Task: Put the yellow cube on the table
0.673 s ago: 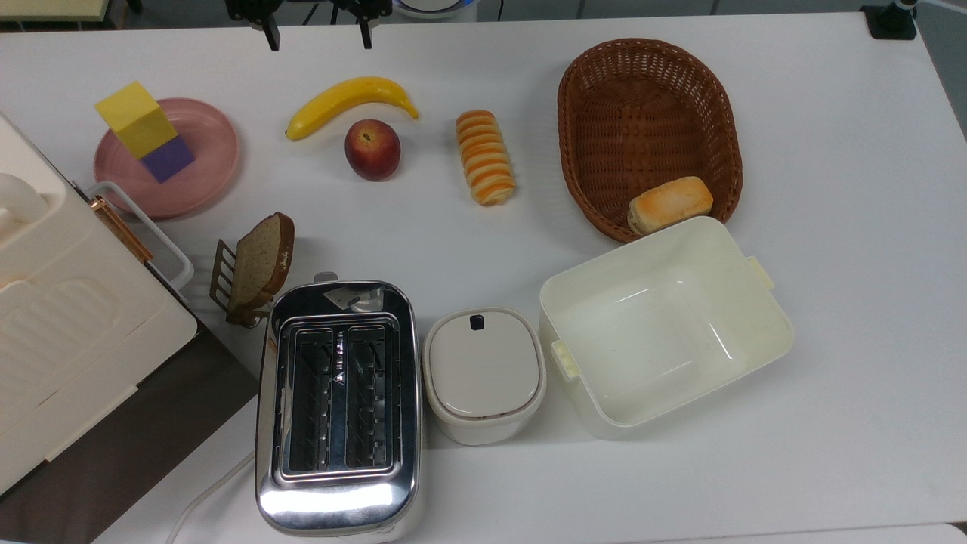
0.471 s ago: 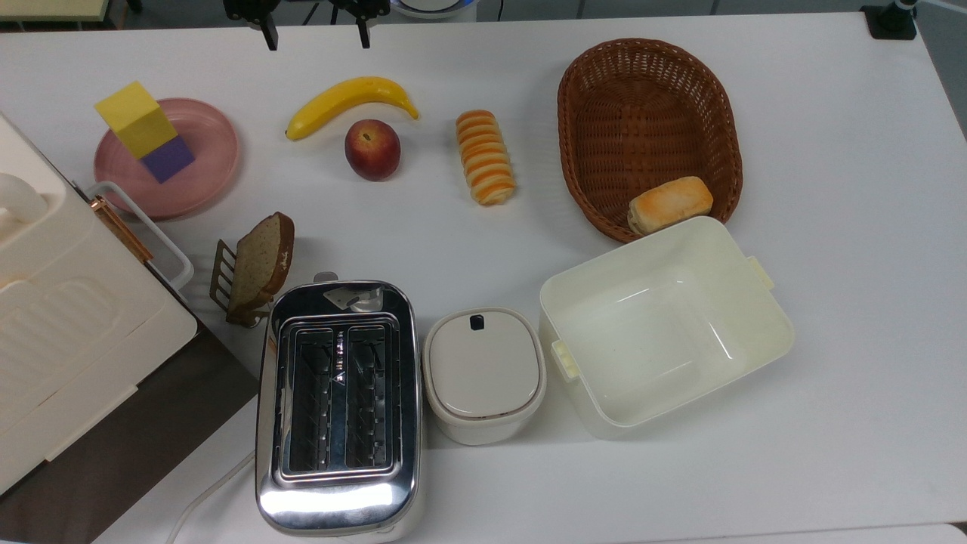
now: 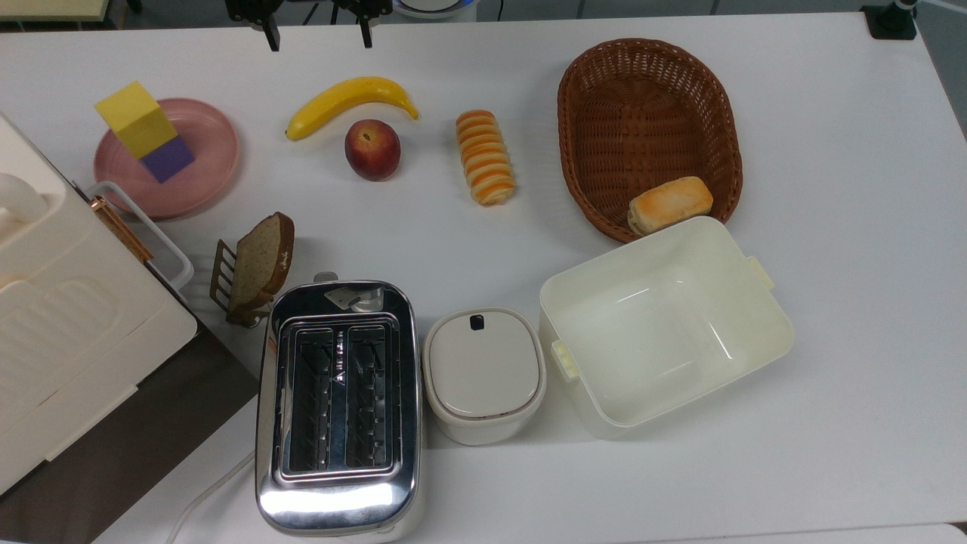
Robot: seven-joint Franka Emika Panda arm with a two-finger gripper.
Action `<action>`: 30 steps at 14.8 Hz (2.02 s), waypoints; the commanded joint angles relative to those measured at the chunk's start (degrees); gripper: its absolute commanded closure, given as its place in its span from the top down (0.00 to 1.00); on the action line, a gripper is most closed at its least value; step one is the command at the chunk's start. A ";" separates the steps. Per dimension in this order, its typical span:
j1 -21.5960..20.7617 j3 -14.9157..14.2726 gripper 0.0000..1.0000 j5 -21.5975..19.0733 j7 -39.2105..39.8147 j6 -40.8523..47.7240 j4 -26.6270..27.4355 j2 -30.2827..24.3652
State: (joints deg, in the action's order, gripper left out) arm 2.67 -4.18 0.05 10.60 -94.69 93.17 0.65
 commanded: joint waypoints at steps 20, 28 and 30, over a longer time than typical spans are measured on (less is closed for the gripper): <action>24.32 18.42 1.00 -2.08 -32.01 -2.24 9.48 -3.82; 19.04 1.02 1.00 5.82 -36.80 -17.00 9.40 1.18; 21.57 0.40 1.00 8.37 -35.84 -19.38 9.31 3.21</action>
State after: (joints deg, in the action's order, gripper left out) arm 23.49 -1.71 4.88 -24.32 -109.49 101.64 1.25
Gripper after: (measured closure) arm 0.000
